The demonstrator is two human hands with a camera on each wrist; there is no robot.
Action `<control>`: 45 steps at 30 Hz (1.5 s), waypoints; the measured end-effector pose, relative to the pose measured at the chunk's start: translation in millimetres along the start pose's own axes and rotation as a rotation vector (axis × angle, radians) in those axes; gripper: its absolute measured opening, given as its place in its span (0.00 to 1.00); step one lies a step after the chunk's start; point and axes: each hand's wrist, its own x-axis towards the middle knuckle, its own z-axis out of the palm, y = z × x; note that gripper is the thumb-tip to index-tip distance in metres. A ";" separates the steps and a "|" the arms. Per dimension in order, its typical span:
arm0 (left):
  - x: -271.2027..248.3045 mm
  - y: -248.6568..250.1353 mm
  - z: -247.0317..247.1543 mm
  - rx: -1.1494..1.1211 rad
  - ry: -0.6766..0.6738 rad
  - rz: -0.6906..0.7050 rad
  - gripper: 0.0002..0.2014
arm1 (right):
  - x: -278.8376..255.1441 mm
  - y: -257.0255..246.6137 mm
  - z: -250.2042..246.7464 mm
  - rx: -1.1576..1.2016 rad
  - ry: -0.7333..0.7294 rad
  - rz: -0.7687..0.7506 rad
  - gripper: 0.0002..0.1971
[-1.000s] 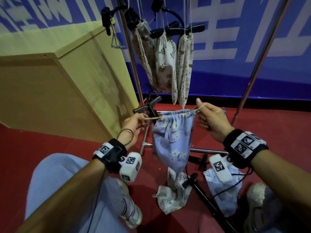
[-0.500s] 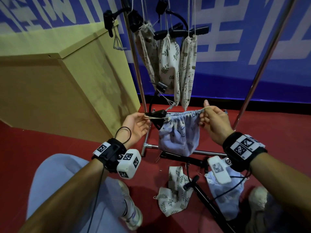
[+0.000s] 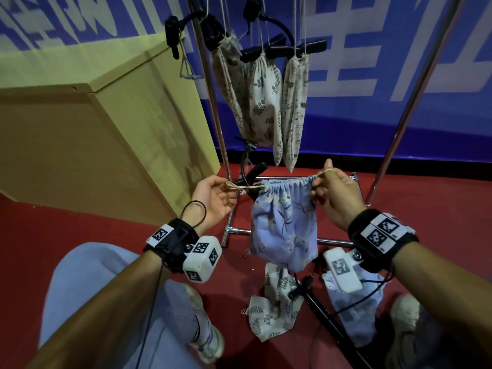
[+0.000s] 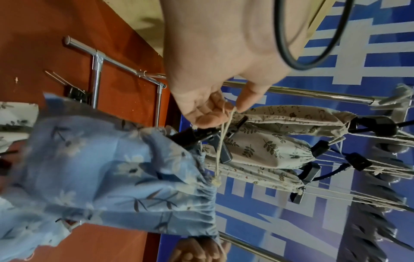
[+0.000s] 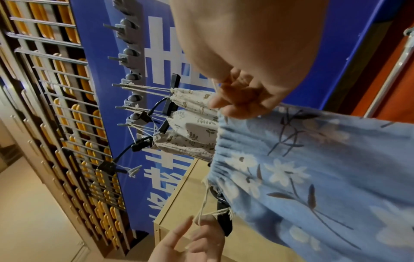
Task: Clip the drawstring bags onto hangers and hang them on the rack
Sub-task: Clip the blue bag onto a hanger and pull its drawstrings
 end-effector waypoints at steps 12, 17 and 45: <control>18.8 -20.2 -7.6 0.722 0.181 0.200 0.11 | -7.4 4.7 5.8 -0.167 -0.119 -0.080 0.18; 22.5 -26.8 -13.0 0.997 0.208 0.368 0.11 | -10.9 10.1 7.1 -0.192 -0.110 -0.070 0.18; 6.1 -25.0 -11.6 1.058 0.247 0.295 0.04 | -20.1 7.5 9.8 -0.214 -0.091 -0.032 0.18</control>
